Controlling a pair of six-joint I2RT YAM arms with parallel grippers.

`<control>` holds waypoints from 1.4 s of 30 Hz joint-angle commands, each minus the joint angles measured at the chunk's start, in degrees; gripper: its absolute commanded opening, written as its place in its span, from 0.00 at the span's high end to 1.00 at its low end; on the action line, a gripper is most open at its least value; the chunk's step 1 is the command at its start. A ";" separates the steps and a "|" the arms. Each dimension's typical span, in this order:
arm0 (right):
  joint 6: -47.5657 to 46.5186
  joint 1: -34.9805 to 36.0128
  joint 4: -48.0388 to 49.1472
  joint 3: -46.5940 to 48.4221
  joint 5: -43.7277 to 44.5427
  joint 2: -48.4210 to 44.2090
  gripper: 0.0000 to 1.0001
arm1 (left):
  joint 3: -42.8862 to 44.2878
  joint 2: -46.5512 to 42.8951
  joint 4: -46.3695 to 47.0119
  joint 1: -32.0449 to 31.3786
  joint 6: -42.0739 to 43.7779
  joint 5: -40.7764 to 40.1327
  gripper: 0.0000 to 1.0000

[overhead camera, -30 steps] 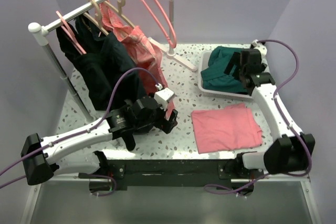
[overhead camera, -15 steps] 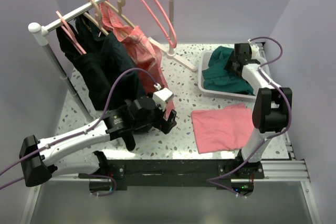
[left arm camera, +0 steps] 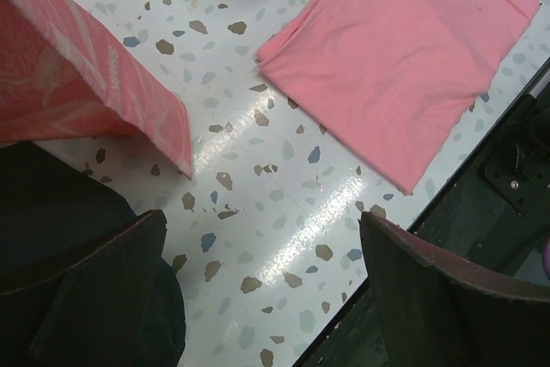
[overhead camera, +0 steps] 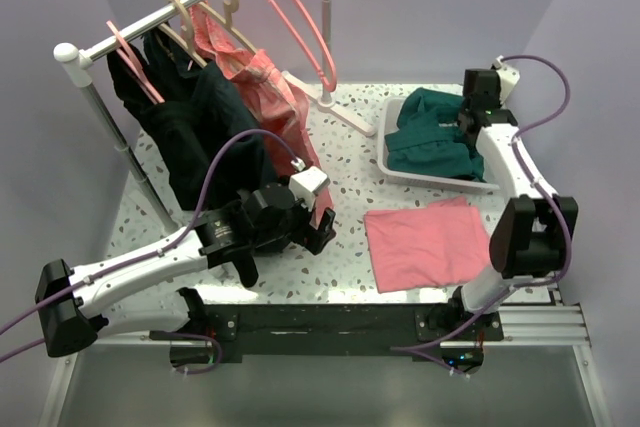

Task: Place the shorts on the hanger

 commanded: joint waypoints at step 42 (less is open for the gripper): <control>-8.12 9.61 -3.84 6.74 12.71 -5.97 1.00 | 2.52 -2.93 -0.82 -0.19 -0.29 -1.33 0.00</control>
